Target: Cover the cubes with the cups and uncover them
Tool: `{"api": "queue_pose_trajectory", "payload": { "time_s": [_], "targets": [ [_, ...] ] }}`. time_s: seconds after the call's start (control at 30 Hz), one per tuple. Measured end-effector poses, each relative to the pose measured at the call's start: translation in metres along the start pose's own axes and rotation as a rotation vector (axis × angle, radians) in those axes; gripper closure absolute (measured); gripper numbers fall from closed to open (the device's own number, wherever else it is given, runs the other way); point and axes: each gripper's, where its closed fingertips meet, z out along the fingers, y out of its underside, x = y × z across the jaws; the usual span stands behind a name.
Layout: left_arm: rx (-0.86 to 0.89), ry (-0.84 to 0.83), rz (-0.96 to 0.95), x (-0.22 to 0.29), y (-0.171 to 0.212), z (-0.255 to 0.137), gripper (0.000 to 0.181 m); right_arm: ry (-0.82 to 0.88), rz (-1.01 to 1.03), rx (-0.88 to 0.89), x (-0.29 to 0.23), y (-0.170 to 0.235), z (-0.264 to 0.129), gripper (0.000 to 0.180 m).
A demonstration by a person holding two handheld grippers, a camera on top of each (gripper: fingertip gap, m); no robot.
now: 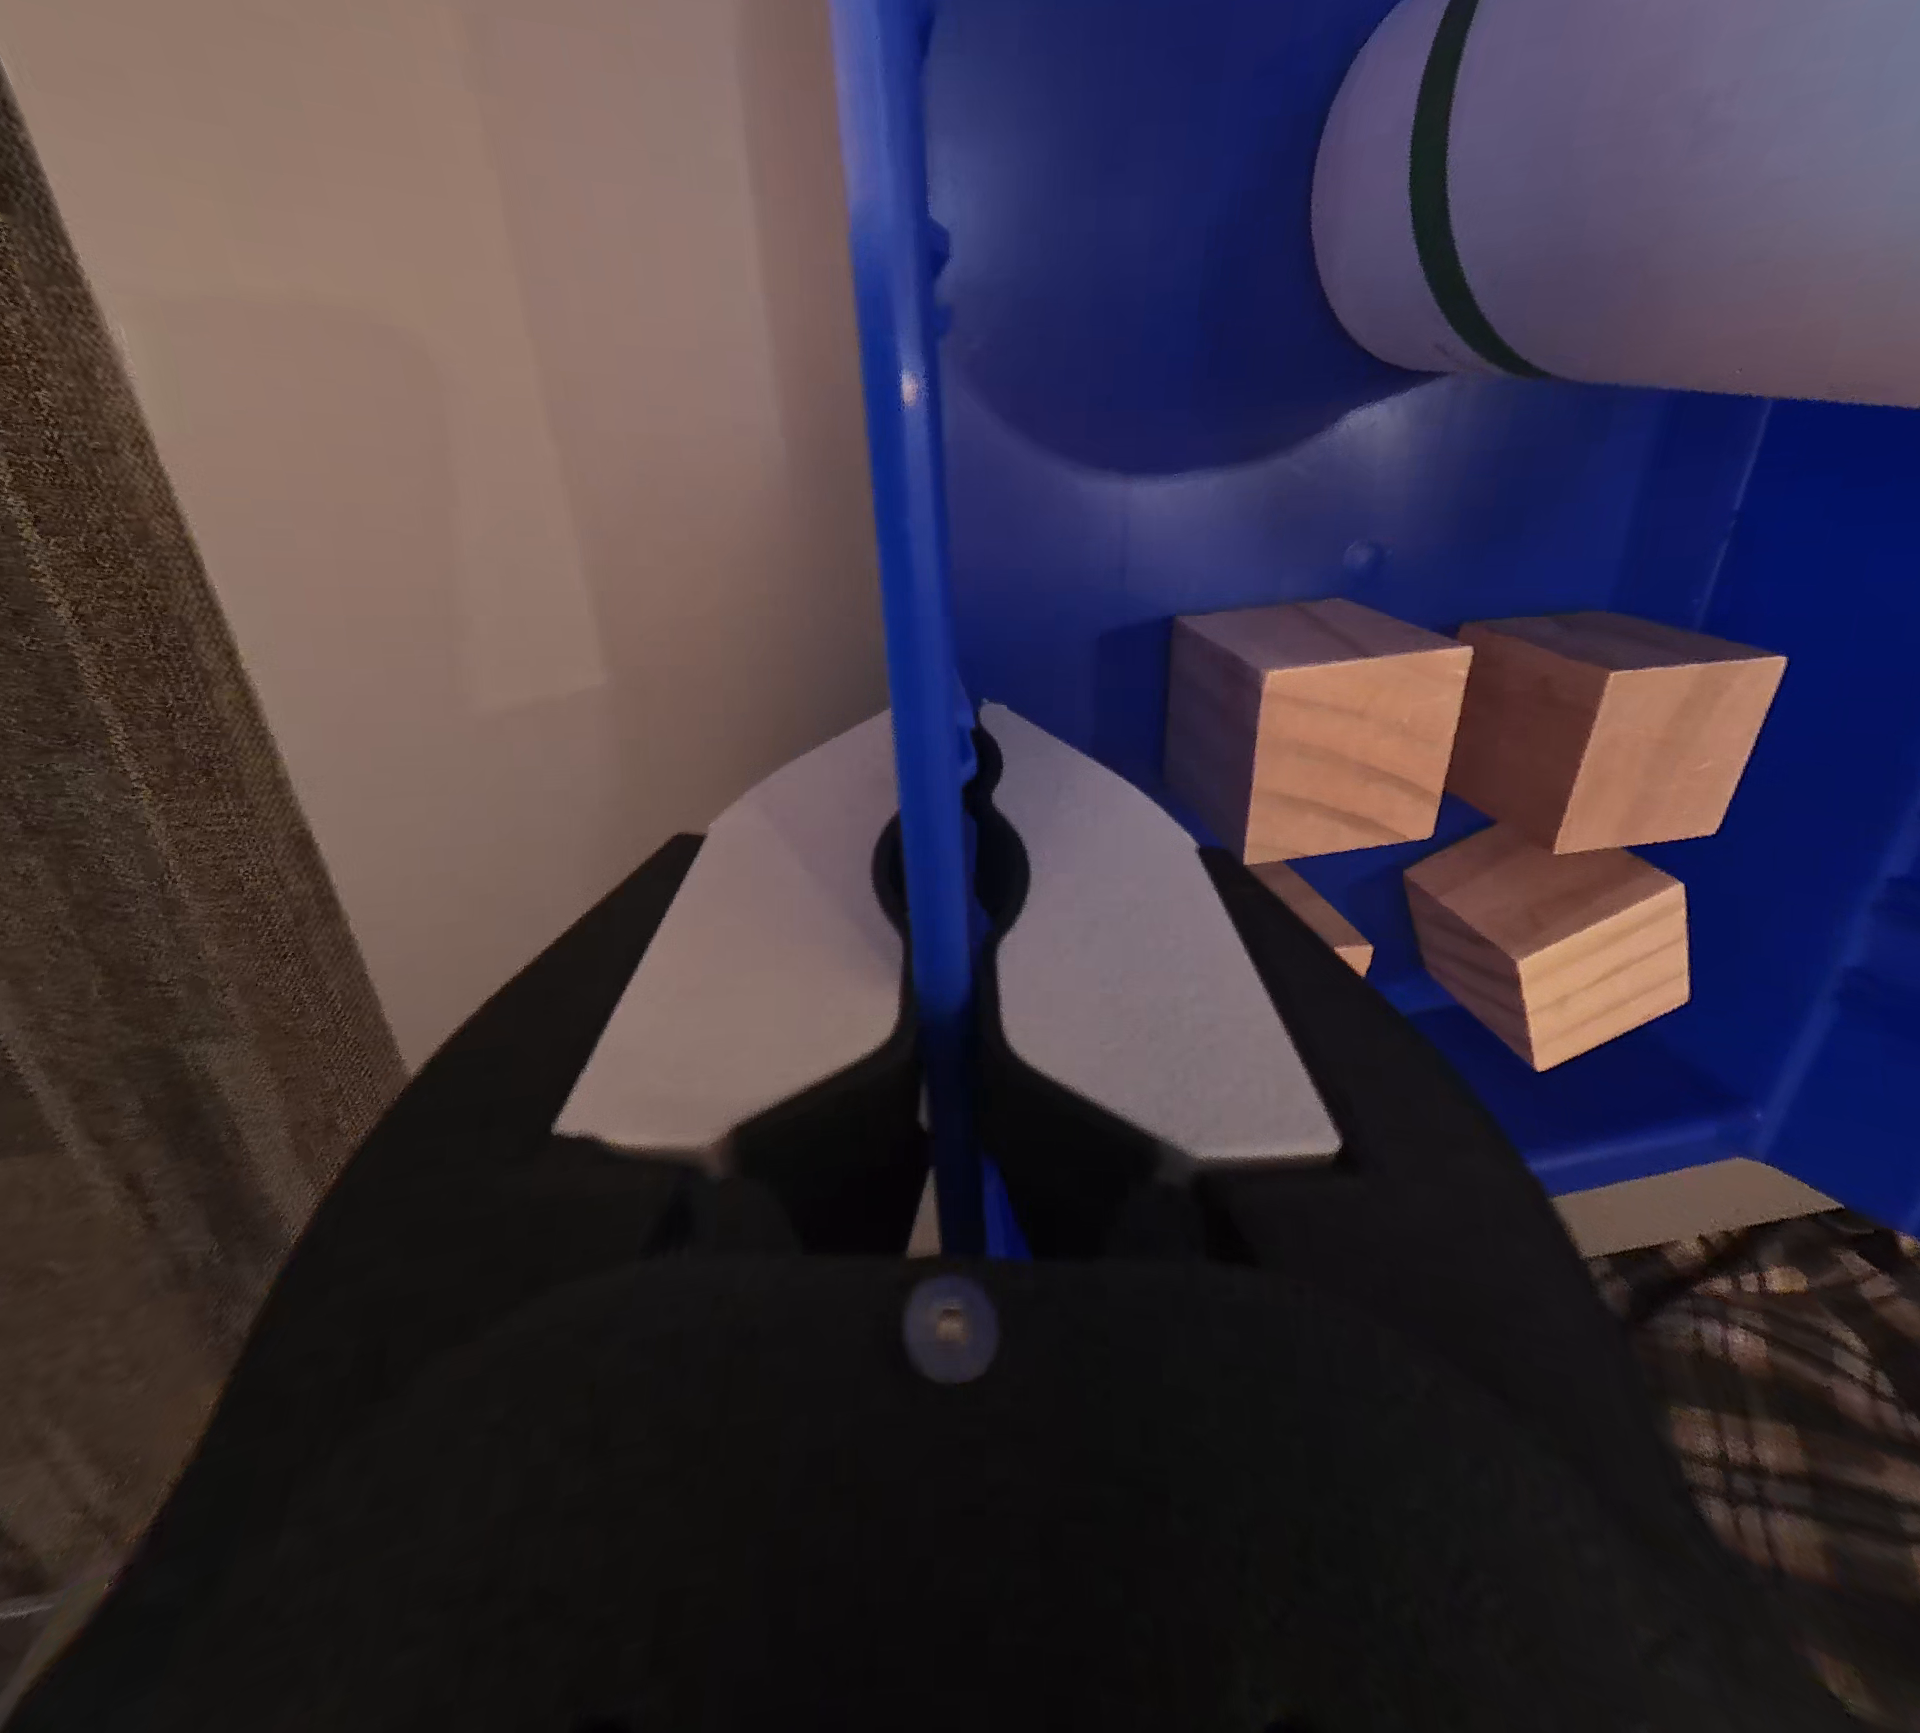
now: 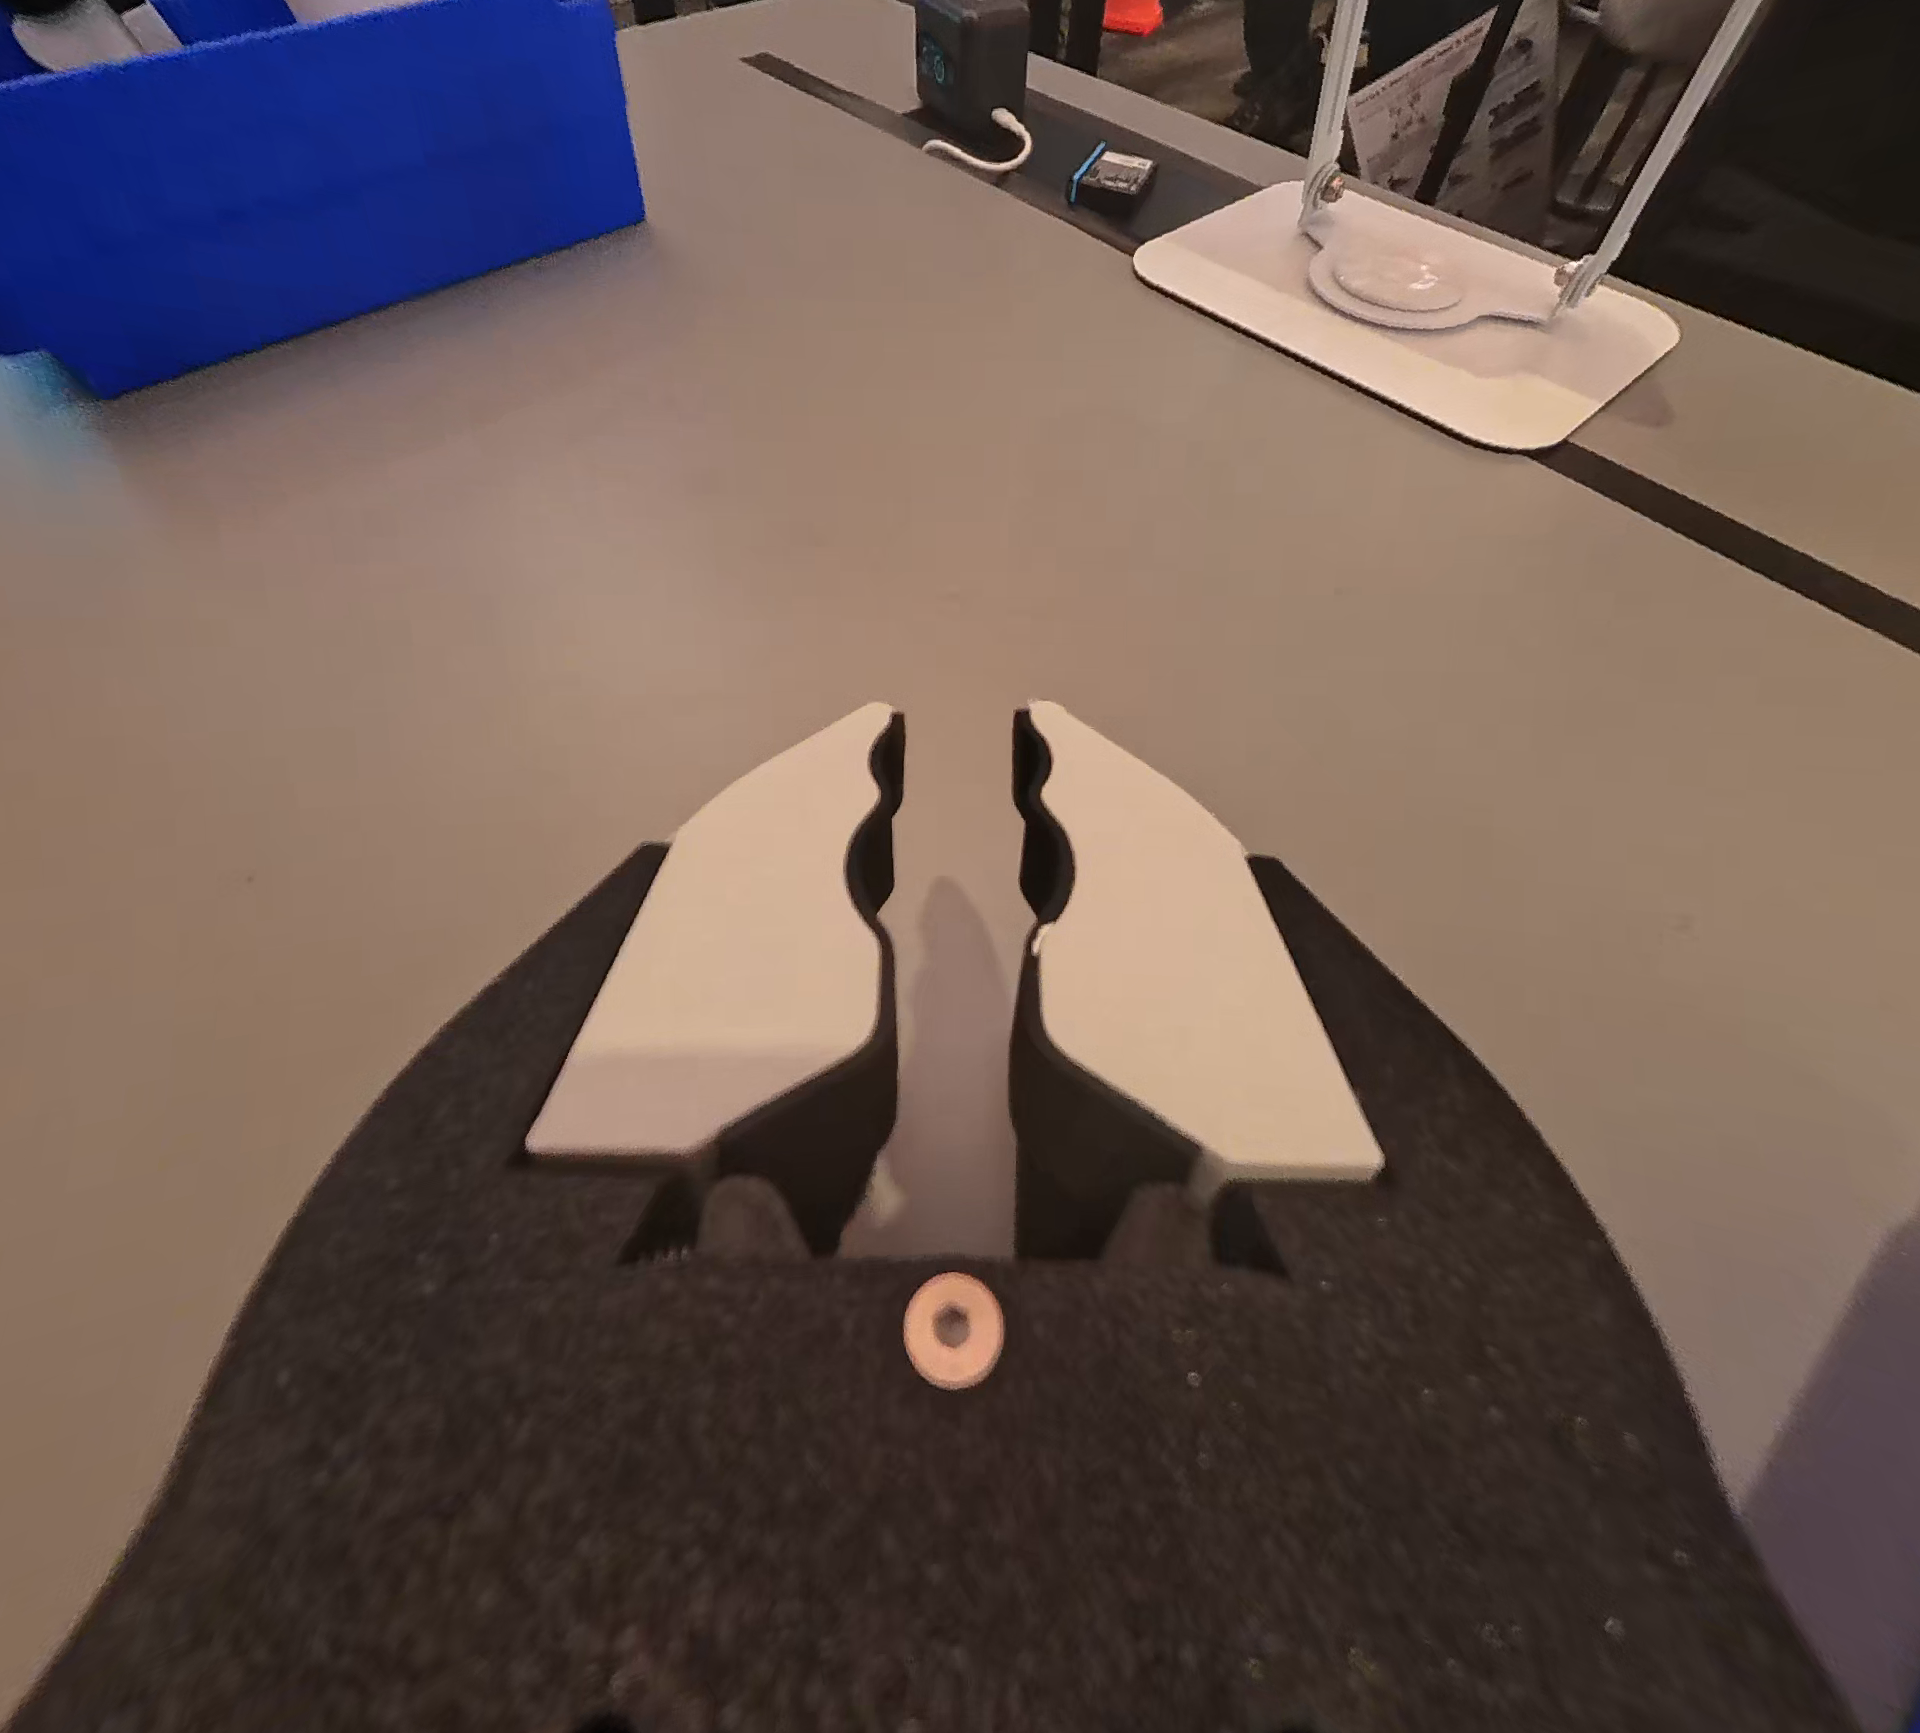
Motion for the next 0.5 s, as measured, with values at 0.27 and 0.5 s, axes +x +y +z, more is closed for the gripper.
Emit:
{"api": "queue_pose_trajectory", "payload": {
  "time_s": [0.27,0.5],
  "targets": [
    [0.004,-0.008,-0.015,-0.043,-0.007,-0.007,0.177,-0.006,0.012,-0.041,0.001,0.011,0.008,0.162],
    [-0.004,0.007,0.031,-0.060,-0.005,-0.010,0.177,-0.008,0.011,-0.056,0.000,0.014,0.009,0.162]
  ]
}}
